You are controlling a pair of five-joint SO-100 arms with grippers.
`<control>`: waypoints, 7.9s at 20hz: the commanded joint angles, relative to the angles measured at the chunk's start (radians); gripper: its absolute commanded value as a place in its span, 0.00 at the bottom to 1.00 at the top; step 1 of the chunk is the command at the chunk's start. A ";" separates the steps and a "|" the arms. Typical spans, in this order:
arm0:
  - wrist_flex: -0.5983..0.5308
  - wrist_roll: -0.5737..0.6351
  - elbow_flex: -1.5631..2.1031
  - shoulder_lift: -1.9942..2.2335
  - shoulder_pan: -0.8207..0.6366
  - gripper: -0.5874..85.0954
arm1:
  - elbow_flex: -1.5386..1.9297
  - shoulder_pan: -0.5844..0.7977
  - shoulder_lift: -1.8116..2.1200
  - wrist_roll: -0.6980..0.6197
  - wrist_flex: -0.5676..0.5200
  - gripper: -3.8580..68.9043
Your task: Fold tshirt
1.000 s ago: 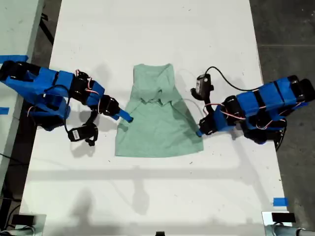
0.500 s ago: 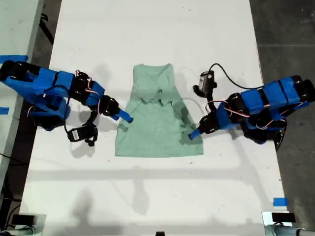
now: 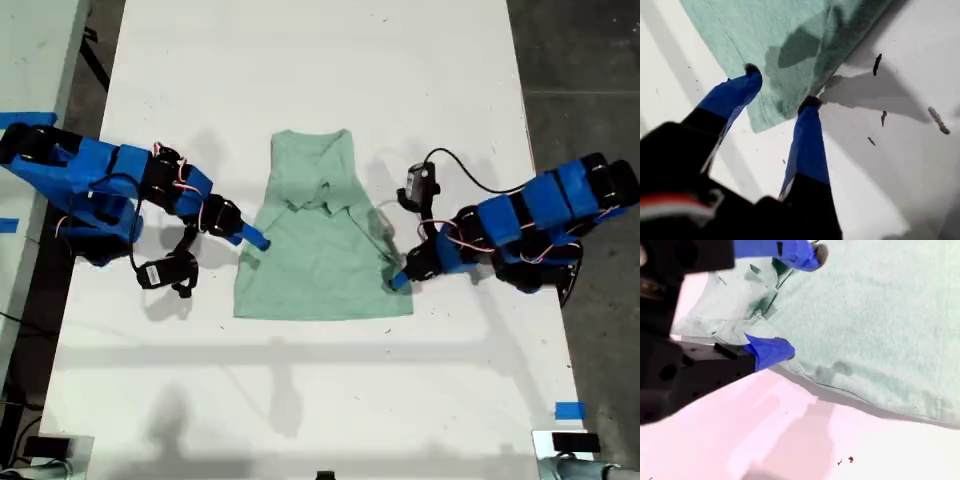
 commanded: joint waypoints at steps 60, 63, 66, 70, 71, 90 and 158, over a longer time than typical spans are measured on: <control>-0.029 -0.195 -0.072 -0.302 0.166 0.27 | -1.005 0.060 -0.341 -0.178 0.600 0.38; -0.071 -0.195 -0.110 -0.373 0.178 0.27 | -0.989 0.055 -0.339 -0.172 0.588 0.38; -0.091 -0.195 -0.124 -0.414 0.173 0.24 | -0.976 0.052 -0.337 -0.164 0.578 0.38; -0.098 -0.193 -0.124 -0.449 0.158 0.10 | -0.959 0.048 -0.336 -0.155 0.571 0.38; -0.080 -0.195 -0.124 -0.448 0.155 0.08 | -0.956 0.046 -0.336 -0.150 0.569 0.38; 0.272 -0.155 -0.980 -0.881 0.100 0.01 | -0.868 0.037 -0.290 -0.121 0.511 0.37; 0.232 -0.207 -1.229 -0.876 0.449 0.01 | -1.644 -0.264 -0.873 -0.032 0.545 0.06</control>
